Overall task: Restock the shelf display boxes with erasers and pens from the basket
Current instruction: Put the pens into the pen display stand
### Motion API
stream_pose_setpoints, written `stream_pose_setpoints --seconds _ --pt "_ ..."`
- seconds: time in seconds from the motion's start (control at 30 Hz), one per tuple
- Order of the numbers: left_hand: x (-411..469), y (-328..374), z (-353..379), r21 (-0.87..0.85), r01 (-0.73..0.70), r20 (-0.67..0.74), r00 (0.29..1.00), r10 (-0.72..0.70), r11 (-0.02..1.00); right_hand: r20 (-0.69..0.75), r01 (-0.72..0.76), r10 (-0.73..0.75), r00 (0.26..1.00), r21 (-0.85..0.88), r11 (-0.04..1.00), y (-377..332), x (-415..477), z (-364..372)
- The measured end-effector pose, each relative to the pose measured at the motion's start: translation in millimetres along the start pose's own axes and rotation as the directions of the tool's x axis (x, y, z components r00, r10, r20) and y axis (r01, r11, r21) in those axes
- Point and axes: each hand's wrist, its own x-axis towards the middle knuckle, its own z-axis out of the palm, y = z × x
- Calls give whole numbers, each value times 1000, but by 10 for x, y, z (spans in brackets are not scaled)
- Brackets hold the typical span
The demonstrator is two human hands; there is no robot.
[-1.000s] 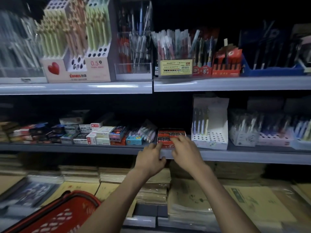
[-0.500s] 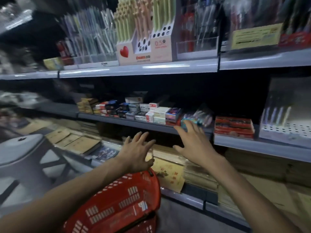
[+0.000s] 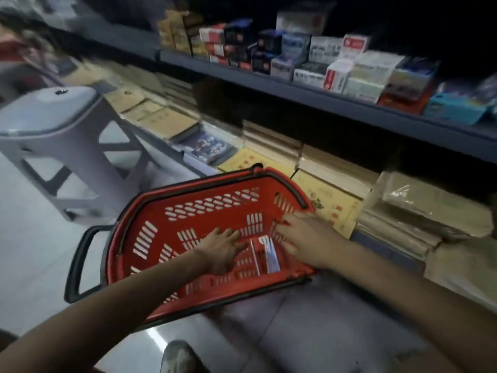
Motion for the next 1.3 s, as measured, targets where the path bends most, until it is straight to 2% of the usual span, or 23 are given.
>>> stream_pose_setpoints --seconds 0.1,0.23,0.53,0.63,0.7,0.8,0.87,0.97,1.13,1.3 --pt "327 36 378 114 -168 28 986 166 979 91 30 -33 995 29 999 29 74 266" --pt "804 73 802 192 -320 68 947 313 928 49 14 -20 999 127 992 48 81 456" --pt "1596 291 1209 307 -513 86 854 513 802 38 19 -24 999 136 991 67 103 515" --pt "1669 289 1242 327 -584 55 796 602 743 19 18 -21 1000 146 989 97 110 520" --pt "1693 245 1296 296 -620 -24 756 654 727 28 5 -9 1000 148 989 129 118 534" --pt "1690 177 1418 267 -623 -217 704 676 735 24 3 -6 1000 149 989 148 118 554" --pt "1643 124 1484 285 -617 -284 676 679 734 9 7 -9 1000 160 987 140 105 565" --pt "1555 64 1580 292 -619 -280 673 684 729 -14 7 -5 1000 170 985 117 81 578" --pt "1494 78 1711 264 -592 -356 674 647 761 -48 5 3 999 170 985 94 59 595" --pt "1474 179 1720 213 -600 -349 691 633 771 -39 10 -3 999 179 984 79 55 578"
